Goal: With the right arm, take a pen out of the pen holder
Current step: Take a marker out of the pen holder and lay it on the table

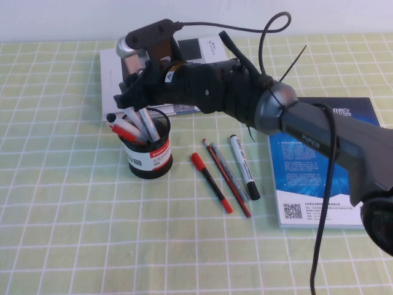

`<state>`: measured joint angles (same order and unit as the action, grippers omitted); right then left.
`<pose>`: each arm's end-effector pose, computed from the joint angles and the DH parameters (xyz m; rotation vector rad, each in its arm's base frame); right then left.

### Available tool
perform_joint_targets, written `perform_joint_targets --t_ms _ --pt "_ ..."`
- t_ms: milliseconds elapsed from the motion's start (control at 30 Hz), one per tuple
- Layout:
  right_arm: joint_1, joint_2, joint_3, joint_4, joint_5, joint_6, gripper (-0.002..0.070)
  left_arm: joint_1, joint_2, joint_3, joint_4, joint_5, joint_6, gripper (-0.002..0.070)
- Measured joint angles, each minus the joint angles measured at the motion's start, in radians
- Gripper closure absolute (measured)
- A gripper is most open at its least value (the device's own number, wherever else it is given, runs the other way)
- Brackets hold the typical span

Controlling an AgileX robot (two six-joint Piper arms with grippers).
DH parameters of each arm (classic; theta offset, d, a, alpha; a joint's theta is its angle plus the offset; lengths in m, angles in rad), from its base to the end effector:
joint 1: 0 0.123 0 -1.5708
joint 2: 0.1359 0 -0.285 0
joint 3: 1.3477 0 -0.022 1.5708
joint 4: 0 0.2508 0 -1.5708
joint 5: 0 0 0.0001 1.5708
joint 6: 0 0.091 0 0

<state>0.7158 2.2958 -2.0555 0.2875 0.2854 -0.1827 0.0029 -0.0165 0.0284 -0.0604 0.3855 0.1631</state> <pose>0.4101 0.3663 0.2546 -0.6765 1.9324 0.5938 0.0521 -0.0019 0.1699 0.1135 1.8772 0.0542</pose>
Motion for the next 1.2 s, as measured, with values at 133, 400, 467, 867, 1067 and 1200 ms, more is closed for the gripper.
perform_joint_targets --t_ms 133,400,467,867,1067,1200 --pt "0.0 0.004 0.0 -0.006 -0.007 -0.001 0.0346 0.0 0.0 0.0 0.0 0.0 0.0 0.068" --pt "0.0 0.032 -0.001 -0.007 -0.029 -0.001 0.0346 0.0 0.0 0.0 0.0 0.0 0.0 0.068" --pt "0.0 0.039 -0.001 -0.007 -0.033 -0.001 0.0346 0.0 0.0 0.0 0.0 0.0 0.0 0.068" --pt "0.0 0.041 -0.001 -0.007 -0.05 -0.001 0.0396 0.0 0.0 0.0 0.0 0.0 0.0 0.068" --pt "0.0 0.041 -0.001 -0.005 -0.05 -0.001 0.0517 0.0 0.0 0.0 0.0 0.0 0.0 0.068" --pt "0.0 0.041 -0.001 0.003 -0.05 -0.001 0.0591 0.0 0.0 0.0 0.0 0.0 0.0 0.068"
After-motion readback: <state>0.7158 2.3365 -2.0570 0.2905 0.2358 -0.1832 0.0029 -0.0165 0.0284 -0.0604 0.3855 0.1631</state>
